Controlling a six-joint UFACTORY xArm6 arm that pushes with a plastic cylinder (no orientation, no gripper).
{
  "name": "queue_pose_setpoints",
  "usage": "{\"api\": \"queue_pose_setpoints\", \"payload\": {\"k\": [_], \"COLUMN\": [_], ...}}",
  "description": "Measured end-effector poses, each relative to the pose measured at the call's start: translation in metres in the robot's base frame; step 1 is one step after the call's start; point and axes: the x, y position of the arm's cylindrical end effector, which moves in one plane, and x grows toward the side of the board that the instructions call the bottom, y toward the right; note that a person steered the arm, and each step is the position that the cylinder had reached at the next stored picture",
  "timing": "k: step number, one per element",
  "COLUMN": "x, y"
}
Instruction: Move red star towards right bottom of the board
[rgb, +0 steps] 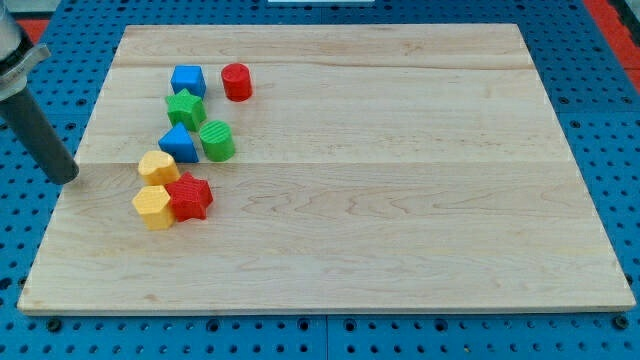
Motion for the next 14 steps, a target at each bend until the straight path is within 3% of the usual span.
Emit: {"api": "queue_pose_setpoints", "payload": {"k": [1,2,3,4,6,7,8,9,11,12,14], "x": [0.0,0.003,-0.023,-0.061,-0.008,0.0,0.015,0.022,0.022,0.032,0.048], "y": [0.02,-0.022,-0.008,0.064,0.065,0.038,0.051,0.076,0.231,0.276,0.232]}}
